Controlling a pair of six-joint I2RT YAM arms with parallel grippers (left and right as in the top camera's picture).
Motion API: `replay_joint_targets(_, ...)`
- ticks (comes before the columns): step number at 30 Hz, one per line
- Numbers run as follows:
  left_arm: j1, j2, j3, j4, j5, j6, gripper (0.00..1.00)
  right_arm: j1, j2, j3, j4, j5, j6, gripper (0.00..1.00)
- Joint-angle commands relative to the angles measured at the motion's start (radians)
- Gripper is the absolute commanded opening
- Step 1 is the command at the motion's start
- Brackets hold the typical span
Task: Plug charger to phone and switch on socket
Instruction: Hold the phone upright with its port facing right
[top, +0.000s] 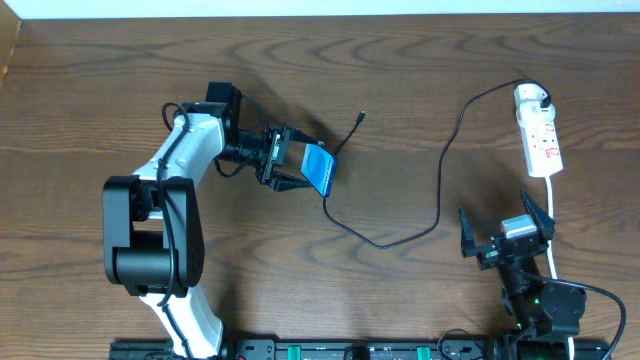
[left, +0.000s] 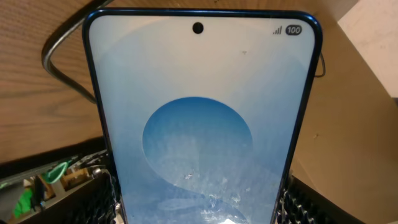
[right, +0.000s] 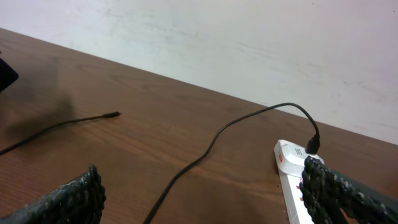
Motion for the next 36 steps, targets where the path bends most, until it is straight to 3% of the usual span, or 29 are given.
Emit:
replay_joint_targets(1,0.005,-0.037,0.002,-0.002,0.051,-0.056,0.68,0.010,-0.005,-0.002,-0.005,0.003,0.006,0.99)
replay_joint_targets(10,0.005,-0.037,0.002,-0.002,0.051,-0.147,0.68,0.010,-0.005,-0.002,-0.005,0.003,0.006,0.99)
replay_joint_targets(31,0.005,-0.037,0.002,0.009,0.050,-0.148,0.68,0.010,-0.005,-0.002,-0.005,0.003,0.006,0.99)
replay_joint_targets(36,0.005,-0.037,0.002,0.031,0.050,-0.148,0.61,0.010,-0.005,-0.002,-0.005,0.003,0.006,0.99)
